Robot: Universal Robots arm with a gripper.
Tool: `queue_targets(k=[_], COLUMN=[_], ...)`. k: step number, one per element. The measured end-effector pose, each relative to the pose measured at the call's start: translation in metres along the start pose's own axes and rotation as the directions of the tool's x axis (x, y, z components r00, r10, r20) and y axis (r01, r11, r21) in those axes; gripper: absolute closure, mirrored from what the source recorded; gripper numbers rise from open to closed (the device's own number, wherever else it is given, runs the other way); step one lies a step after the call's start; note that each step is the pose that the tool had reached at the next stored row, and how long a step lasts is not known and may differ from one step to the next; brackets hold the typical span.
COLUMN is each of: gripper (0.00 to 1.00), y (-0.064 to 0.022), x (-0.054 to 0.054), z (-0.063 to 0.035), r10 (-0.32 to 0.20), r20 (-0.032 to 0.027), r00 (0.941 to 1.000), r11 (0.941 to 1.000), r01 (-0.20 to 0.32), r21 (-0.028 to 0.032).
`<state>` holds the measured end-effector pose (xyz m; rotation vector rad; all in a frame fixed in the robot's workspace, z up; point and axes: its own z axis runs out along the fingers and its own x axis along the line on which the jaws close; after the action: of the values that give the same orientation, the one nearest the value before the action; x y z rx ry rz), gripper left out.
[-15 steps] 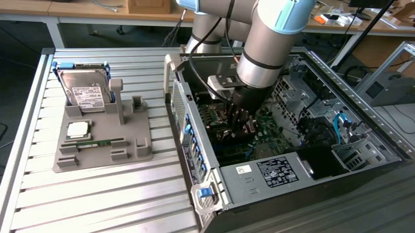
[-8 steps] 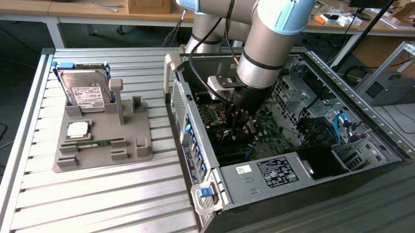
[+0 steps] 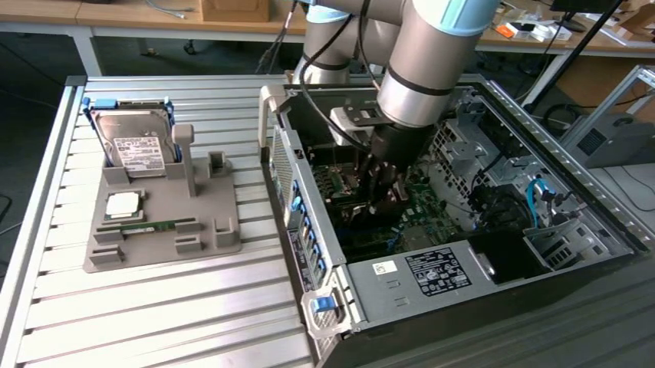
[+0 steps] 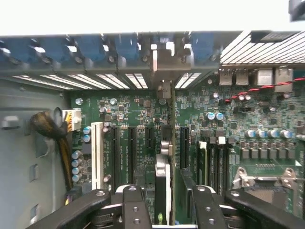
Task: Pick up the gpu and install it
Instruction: 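Insert the gpu into the slot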
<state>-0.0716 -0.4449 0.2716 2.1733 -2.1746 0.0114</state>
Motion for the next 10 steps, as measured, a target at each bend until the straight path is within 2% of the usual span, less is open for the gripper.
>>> queue_targets(k=[4,5,6,8,9,10], gripper=[0.60,0.67,0.67,0.80,0.80,0.85], y=[0.0007,0.0008,0.0009,0.0010,0.0011,0.0010], x=[-0.006,-0.008,-0.010,-0.013,-0.013,-0.014], z=[-0.0182,-0.0220,-0.0245,-0.0265,-0.0267,-0.0268], r10=[0.000,0.000,0.000,0.000,0.001,0.000], r20=[-0.0051,-0.0079,-0.0106,-0.0131,-0.0143,-0.0147], r00=[1.0000,1.0000,0.9999,0.9999,0.9999,0.9999], r11=[1.0000,1.0000,1.0000,1.0000,1.0000,1.0000], r01=[0.000,0.000,0.000,0.000,-0.001,0.000], r21=[0.0014,0.0019,0.0020,0.0020,0.0020,0.0020])
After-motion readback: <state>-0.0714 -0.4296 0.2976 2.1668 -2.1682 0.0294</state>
